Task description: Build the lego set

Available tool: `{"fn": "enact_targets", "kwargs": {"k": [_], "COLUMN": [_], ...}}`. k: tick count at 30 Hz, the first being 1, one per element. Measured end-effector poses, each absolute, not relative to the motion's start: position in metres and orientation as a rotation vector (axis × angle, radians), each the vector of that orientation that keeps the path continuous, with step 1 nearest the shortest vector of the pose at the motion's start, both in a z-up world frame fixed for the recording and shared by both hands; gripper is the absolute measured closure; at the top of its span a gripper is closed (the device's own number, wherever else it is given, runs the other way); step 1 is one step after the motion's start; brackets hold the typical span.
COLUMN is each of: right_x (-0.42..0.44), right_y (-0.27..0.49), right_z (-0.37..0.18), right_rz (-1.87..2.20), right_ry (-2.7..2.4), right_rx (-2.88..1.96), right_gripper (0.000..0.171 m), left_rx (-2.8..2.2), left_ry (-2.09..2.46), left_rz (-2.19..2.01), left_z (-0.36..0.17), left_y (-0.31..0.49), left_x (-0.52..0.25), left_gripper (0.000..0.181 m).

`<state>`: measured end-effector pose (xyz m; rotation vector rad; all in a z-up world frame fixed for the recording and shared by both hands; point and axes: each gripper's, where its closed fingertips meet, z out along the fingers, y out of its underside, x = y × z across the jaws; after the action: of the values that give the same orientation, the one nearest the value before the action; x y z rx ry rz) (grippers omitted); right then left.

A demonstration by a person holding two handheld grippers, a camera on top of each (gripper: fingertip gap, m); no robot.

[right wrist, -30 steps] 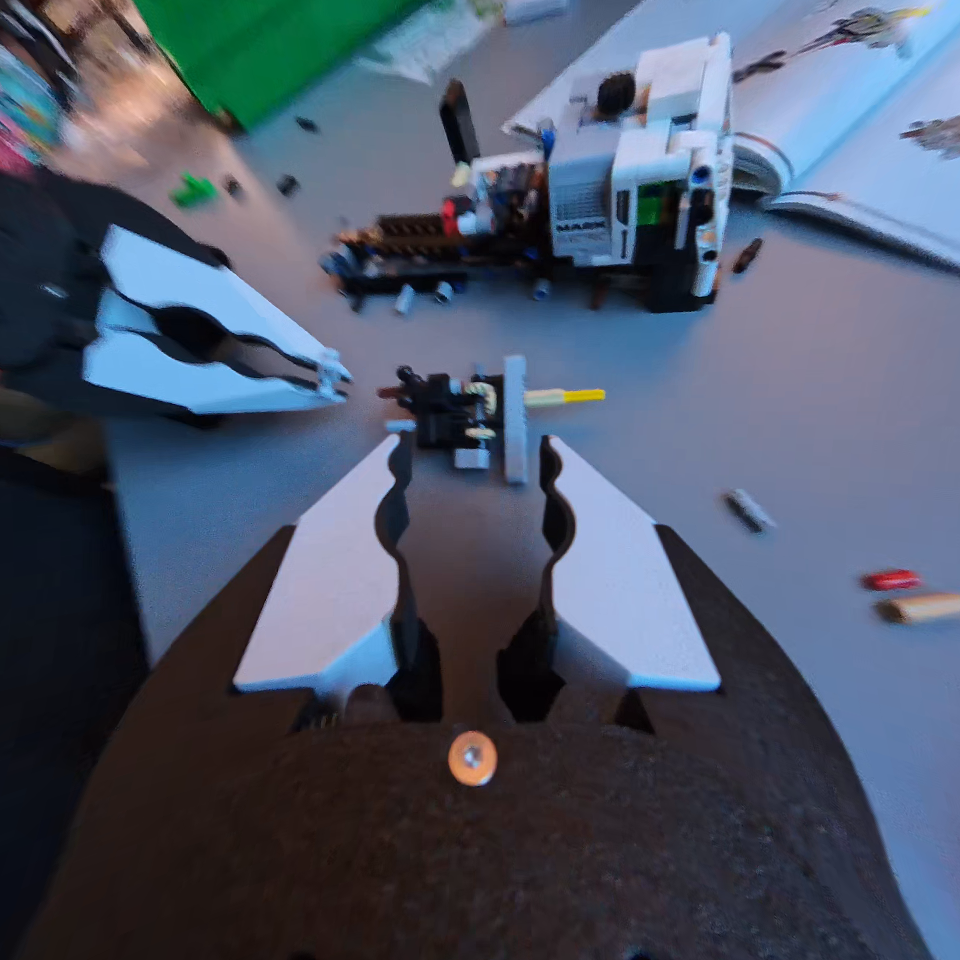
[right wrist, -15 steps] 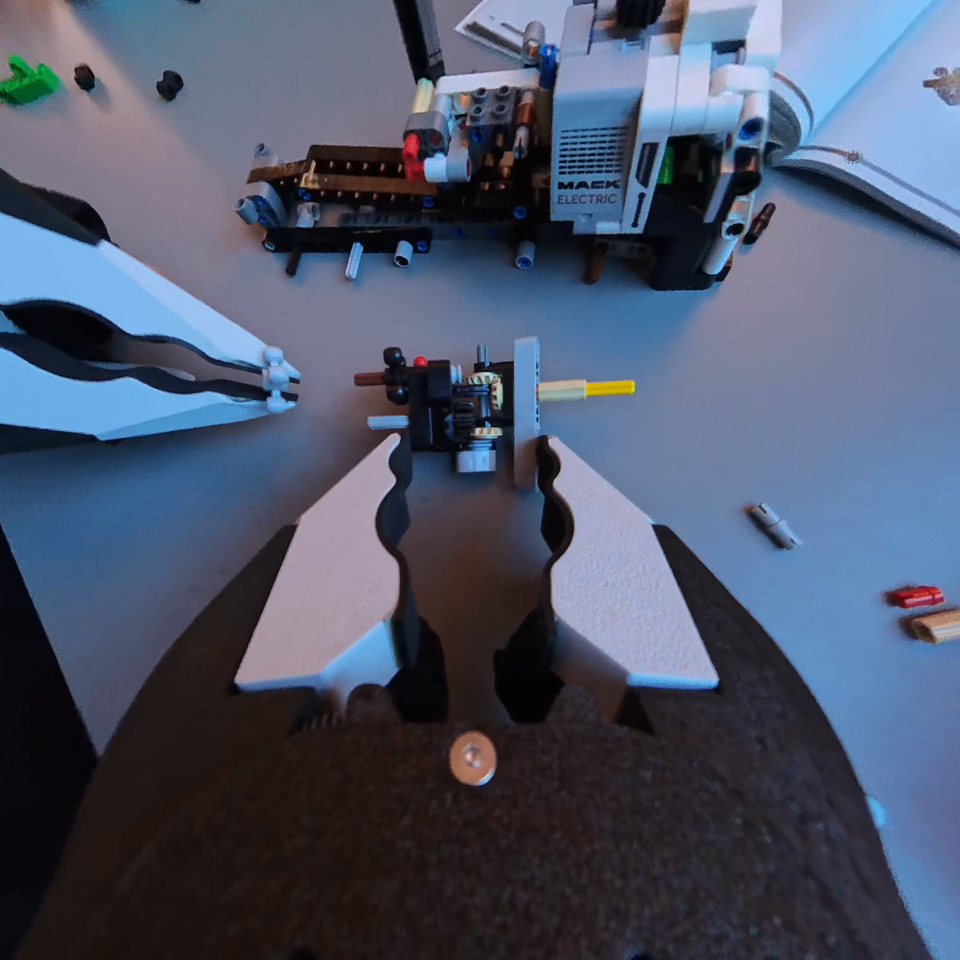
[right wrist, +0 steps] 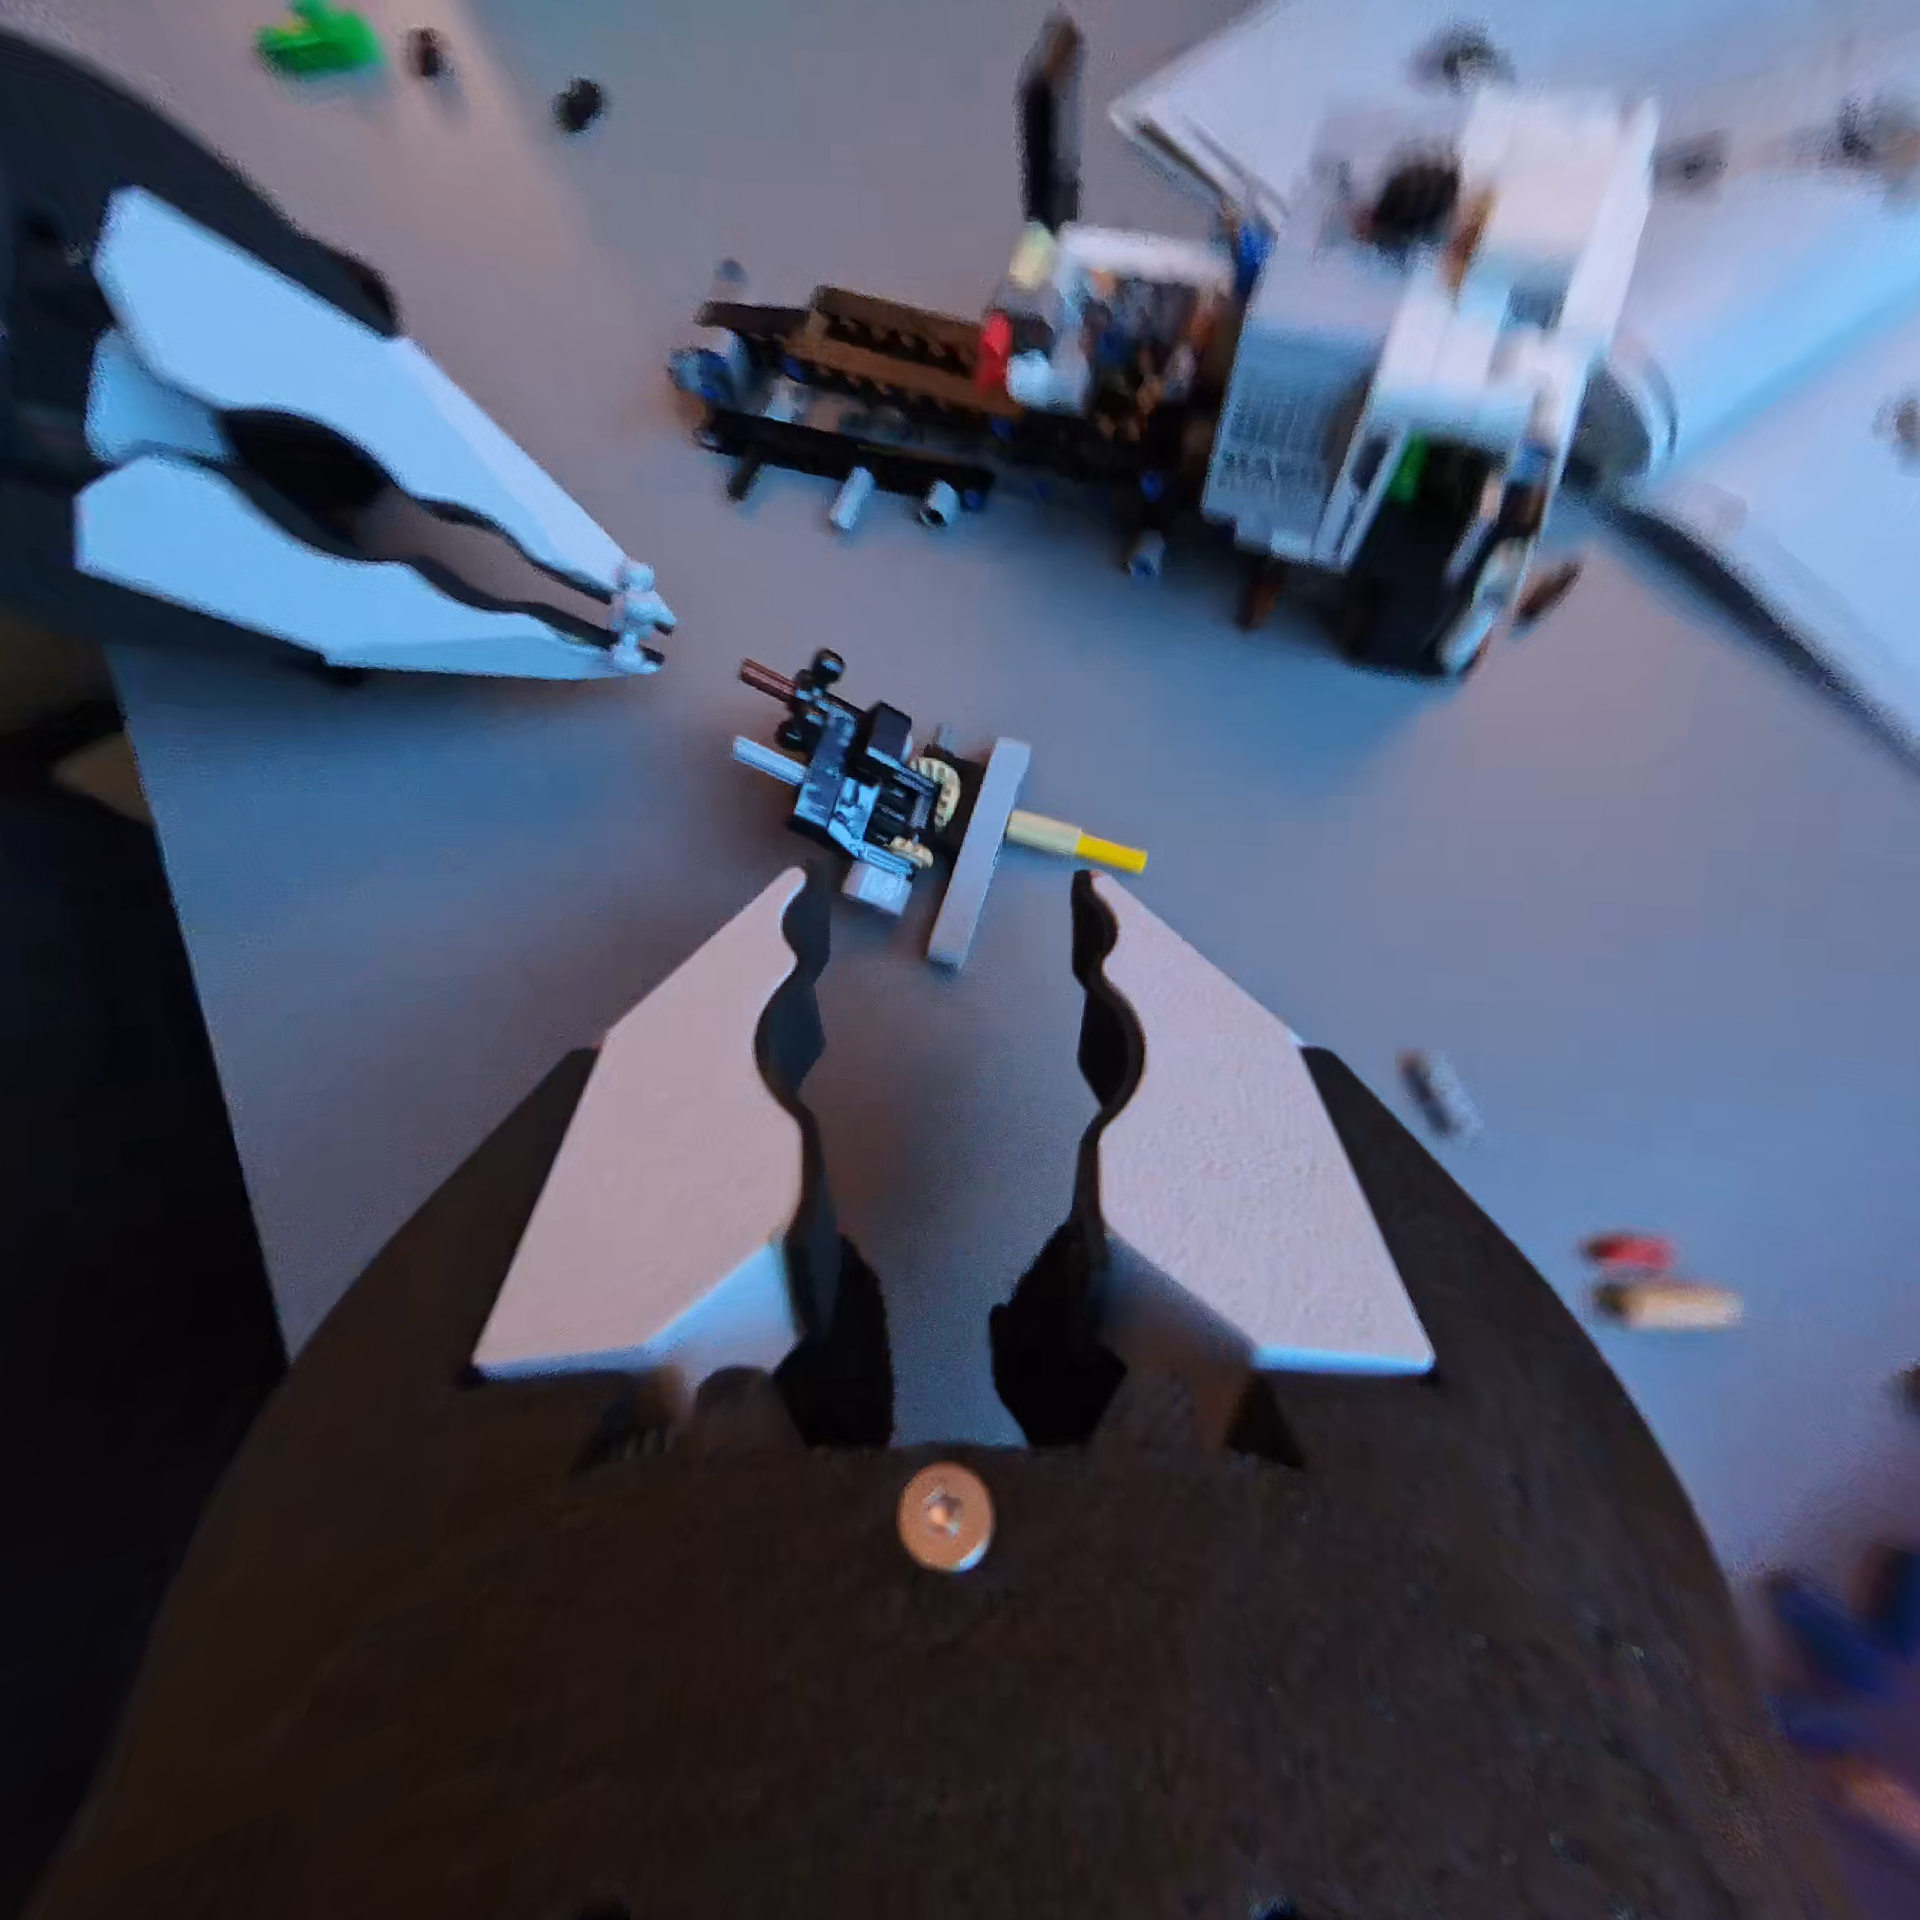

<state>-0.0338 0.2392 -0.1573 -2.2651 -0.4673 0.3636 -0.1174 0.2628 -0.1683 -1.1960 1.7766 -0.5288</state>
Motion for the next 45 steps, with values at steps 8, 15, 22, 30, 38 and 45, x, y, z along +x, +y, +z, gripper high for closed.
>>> {"fn": "enact_targets", "kwargs": {"k": [8, 15, 22, 30, 38, 45], "right_x": [-0.068, -0.07, -0.067, -0.08, -0.069, -0.07], "right_y": [0.243, 0.249, 0.255, 0.261, 0.267, 0.275], "right_z": [-0.163, -0.177, -0.177, -0.171, -0.177, -0.165], "right_rz": [0.239, -0.194, -0.36, -0.389, -0.431, -0.39], "right_ry": [-0.776, -0.579, -0.62, -0.648, -0.556, -0.543], "right_rx": [-2.122, -2.122, -2.07, -2.01, -2.086, -2.01], "right_gripper": [0.124, 0.138, 0.157, 0.15, 0.153, 0.161], "left_rx": [-1.177, -1.227, -1.248, -1.309, -1.348, -1.363], "left_ry": [1.735, 1.648, 1.626, 1.526, 1.541, 1.525], "left_rz": [-0.496, -0.556, -0.657, -0.689, -0.683, -0.664], "left_z": [-0.163, -0.152, -0.146, -0.137, -0.143, -0.141], "left_y": [0.266, 0.27, 0.258, 0.262, 0.264, 0.264], "left_x": [-0.119, -0.117, -0.11, -0.113, -0.113, -0.11], "left_gripper": [0.178, 0.178, 0.178, 0.178, 0.178, 0.178]}}
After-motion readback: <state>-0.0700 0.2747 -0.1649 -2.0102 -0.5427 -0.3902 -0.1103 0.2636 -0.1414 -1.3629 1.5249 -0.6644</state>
